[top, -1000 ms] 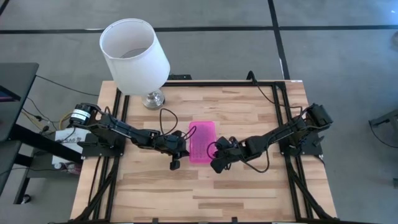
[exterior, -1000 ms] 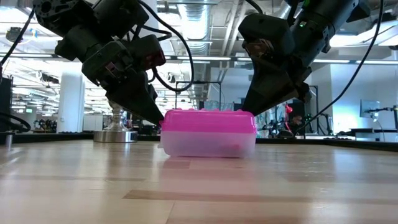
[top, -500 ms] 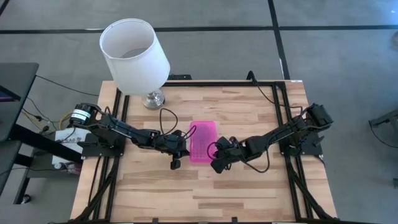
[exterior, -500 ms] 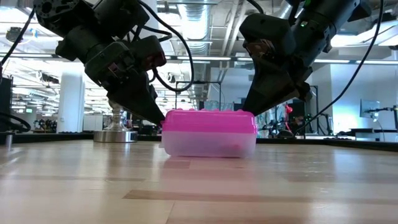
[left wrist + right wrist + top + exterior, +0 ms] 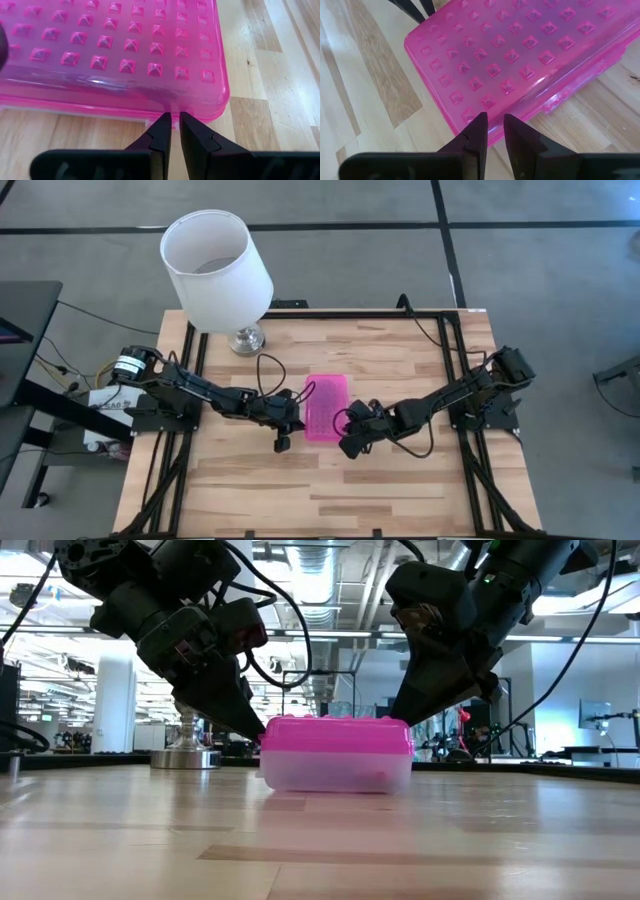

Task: Pick & place school supplies into a supply box
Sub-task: Adjust the pink supply box

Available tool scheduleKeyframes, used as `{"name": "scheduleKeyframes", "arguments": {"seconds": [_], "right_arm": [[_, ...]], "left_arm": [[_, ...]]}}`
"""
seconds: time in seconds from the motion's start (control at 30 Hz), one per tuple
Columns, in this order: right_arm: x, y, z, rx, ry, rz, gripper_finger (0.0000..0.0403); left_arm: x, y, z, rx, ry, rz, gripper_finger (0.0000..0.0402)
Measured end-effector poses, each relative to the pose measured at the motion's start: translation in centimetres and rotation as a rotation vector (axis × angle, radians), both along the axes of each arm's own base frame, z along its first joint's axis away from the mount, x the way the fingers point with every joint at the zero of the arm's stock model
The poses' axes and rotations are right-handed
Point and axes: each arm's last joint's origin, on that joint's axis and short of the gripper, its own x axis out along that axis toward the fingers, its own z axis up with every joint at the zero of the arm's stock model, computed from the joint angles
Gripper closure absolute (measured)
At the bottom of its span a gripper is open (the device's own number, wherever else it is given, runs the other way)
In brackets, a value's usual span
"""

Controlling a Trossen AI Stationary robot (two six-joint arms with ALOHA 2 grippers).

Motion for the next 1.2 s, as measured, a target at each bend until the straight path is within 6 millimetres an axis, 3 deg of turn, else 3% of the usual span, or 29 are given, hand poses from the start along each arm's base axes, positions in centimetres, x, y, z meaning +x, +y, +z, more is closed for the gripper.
{"name": "scheduleKeyframes", "arguments": {"seconds": [1.2], "right_arm": [[-0.33,0.28,0.38,-0.019,-0.003,0.010,0.0345]], "left_arm": [[0.00,-0.10,0.00,-0.015,0.000,-0.007,0.0368]]}}
